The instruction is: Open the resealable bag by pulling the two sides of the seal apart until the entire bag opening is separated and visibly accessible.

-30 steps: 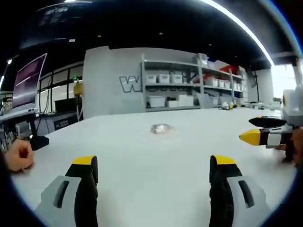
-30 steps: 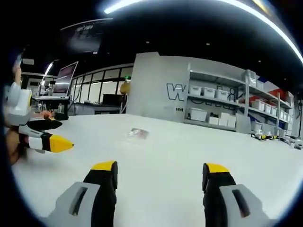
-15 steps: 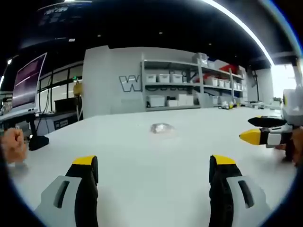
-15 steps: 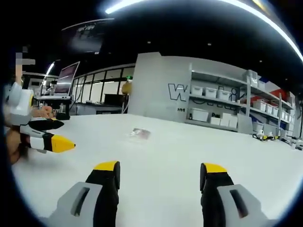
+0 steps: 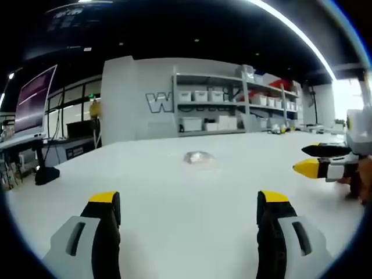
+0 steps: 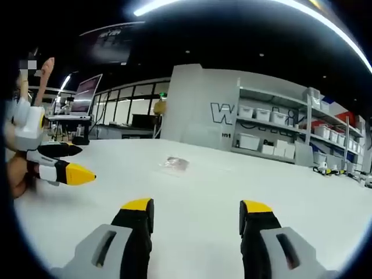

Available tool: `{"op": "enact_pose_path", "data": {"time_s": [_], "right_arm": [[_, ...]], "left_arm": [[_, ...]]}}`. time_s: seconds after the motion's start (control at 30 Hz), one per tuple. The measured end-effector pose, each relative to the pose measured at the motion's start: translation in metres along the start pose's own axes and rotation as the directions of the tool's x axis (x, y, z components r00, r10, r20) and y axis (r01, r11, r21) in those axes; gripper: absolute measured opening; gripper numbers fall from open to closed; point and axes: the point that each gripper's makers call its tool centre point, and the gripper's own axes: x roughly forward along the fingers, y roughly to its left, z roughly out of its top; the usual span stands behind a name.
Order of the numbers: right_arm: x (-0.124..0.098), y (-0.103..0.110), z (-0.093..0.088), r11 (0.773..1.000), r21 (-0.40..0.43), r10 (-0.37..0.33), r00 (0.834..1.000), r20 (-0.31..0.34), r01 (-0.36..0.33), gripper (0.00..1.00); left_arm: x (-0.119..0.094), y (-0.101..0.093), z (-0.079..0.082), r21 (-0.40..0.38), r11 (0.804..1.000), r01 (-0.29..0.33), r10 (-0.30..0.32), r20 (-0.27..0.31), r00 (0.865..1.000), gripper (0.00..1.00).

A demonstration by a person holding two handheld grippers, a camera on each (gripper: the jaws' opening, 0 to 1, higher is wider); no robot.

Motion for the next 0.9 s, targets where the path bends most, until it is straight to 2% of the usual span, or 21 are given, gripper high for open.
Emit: {"op": "enact_pose_path", "data": {"time_s": [0.37,0.63,0.9], "right_arm": [[0.0005,0.001,-0.0005,1.0,-0.006,0.005,1.0,-0.007,-0.005,0.57],[0.0022,0.0032,0.0004,1.0,-0.019,0.021,1.0,-0.003,-0.021,0.5],[0.0031,0.0034,-0.0004,0.999,-0.02,0.025,1.0,-0.006,-0.025,0.49]], "left_arm": [[0.0005,-0.0016,0.001,-0.001,1.0,0.005,-0.005,-0.004,1.0,0.96],[0.001,-0.0018,0.0013,-0.001,1.0,0.007,-0.007,-0.004,1.0,0.96],[0.0009,-0.002,0.0012,0.0,1.0,0.006,-0.006,-0.005,1.0,0.96]]}}
